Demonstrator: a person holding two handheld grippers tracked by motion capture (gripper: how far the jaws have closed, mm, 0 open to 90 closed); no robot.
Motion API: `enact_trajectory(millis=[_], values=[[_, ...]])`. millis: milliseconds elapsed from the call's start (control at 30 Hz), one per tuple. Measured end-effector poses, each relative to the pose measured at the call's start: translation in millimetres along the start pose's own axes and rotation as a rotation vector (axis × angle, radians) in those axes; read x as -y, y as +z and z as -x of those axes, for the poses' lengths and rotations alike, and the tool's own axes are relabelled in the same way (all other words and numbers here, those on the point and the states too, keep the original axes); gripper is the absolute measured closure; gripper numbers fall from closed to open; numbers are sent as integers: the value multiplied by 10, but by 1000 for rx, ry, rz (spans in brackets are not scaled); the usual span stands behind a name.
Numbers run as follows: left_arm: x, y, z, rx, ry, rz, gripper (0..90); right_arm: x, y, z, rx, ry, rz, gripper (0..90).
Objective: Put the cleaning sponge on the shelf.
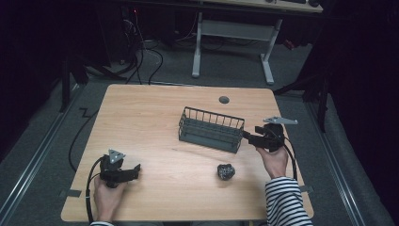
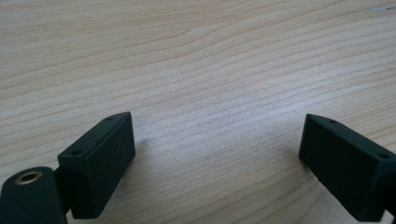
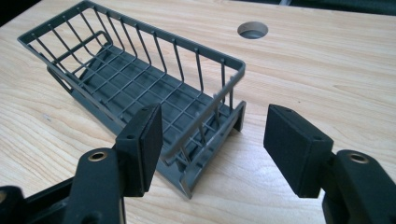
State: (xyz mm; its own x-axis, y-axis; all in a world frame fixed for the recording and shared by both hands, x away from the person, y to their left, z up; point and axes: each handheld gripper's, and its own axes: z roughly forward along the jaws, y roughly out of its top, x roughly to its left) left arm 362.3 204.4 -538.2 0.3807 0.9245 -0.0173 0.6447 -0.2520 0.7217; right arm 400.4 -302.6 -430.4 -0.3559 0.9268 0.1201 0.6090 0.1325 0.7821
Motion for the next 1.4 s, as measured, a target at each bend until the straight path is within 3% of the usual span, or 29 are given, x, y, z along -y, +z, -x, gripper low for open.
enact_trajectory(millis=[333,667,900,1000,1200,1400], values=[[0,0,1,0,0,1,113,292,-95,47,-8,22,0,366],[0,0,1,0,-1,1,113,604,-122,-20,-39,12,0,333],[0,0,1,0,0,1,113,787,-103,-150,-74,-13,-3,297],[0,0,1,0,0,1,113,863,-76,-233,-116,-24,-10,273],[0,1,2,0,0,1,114,943,-85,-396,-167,-33,7,260],[0,1,2,-1,-1,1,114,954,-106,-562,-203,-72,12,250]])
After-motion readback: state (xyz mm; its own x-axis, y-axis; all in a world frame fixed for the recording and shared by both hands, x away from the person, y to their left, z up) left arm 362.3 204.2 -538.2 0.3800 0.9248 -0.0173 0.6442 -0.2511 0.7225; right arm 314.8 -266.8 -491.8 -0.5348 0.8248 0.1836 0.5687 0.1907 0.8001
